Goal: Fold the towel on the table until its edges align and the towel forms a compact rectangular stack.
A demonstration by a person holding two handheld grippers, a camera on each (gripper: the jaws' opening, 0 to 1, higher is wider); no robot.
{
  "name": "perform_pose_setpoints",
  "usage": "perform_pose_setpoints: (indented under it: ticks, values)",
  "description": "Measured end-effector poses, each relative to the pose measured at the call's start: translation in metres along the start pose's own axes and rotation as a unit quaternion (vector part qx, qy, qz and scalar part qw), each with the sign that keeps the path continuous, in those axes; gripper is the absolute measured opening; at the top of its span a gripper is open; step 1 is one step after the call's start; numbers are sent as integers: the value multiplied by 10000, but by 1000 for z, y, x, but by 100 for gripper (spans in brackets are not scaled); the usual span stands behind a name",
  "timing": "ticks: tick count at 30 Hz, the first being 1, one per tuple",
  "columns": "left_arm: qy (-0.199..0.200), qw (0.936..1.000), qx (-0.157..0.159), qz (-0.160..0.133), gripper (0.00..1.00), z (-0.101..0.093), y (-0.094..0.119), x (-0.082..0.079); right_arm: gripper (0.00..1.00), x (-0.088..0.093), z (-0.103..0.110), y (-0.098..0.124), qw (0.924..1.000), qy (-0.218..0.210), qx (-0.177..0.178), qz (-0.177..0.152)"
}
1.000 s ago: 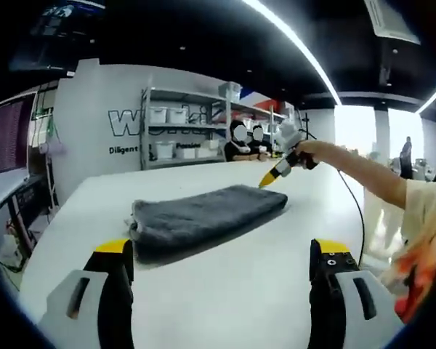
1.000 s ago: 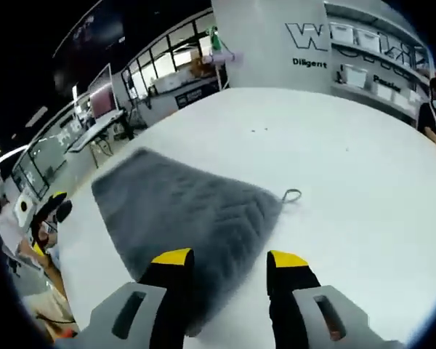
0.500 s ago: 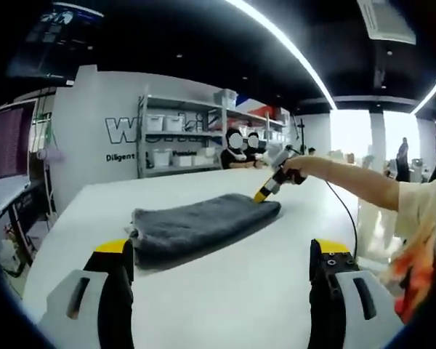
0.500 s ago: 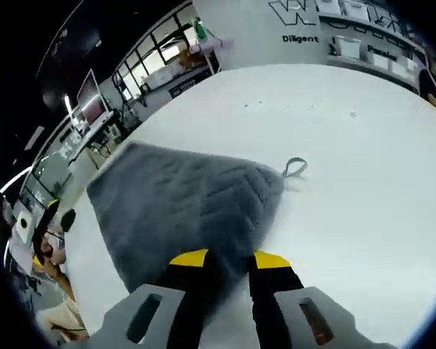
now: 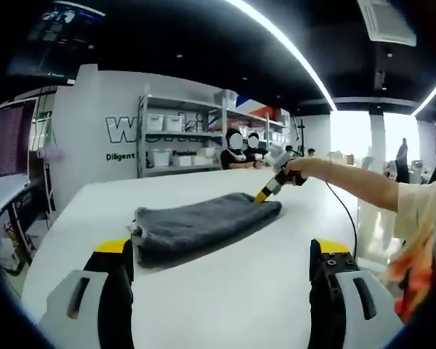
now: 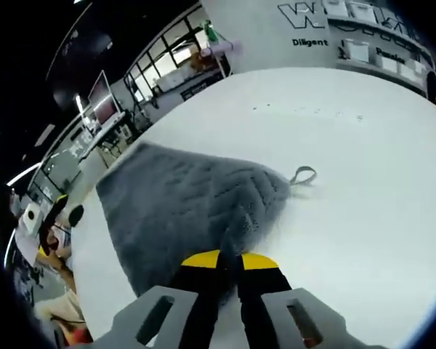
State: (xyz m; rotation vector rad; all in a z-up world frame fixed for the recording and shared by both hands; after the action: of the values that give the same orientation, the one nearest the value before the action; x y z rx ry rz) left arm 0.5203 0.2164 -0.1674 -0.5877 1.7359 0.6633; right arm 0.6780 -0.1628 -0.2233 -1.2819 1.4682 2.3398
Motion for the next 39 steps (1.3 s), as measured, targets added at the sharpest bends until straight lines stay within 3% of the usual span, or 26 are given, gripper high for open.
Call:
perform_pose_setpoints:
  ticks: [11, 16, 21, 22, 25, 31, 35, 39]
  values:
    - [12, 10000, 75, -54, 99, -1, 3, -3, 4, 11, -12, 19, 9986, 264, 284, 371]
    - [-13, 9999, 88, -47, 99, -2, 3, -3, 4, 23, -27, 42, 9899, 602, 870, 939]
    - [-3, 9999, 102, 6, 99, -3, 0, 0, 4, 34, -34, 60, 9824, 697, 1289, 1160]
    - [-6, 9999, 105, 13, 99, -3, 0, 0, 4, 38, -35, 63, 9798, 686, 1422, 1230]
    - [-10, 9999, 109, 25, 99, -3, -1, 0, 4, 44, -42, 76, 9626, 1027, 1916, 1619]
    - [-6, 9999, 119, 27, 99, -5, -2, 1, 4, 41, -41, 86, 9488, 1314, 2242, 1794]
    - [-6, 9999, 116, 22, 99, -5, -2, 1, 4, 32, -35, 89, 9288, 1789, 2488, 2086]
    - [21, 9998, 187, 21, 99, -7, -2, 1, 4, 17, -22, 90, 9036, 2286, 2721, 2392]
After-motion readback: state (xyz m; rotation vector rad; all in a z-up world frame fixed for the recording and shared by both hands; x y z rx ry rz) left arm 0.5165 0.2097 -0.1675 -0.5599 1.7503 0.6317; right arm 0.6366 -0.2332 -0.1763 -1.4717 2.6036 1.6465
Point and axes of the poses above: the point that each gripper's makers call its tool centre point, and the gripper's own axes: y roughly backward along the fingers, z roughly to its left, x roughly out of its underside, the point moved 5 cm from there along y, roughly backward along the fingers, and after that the axes turned 12 degrees about y, right-handed, at the moved point
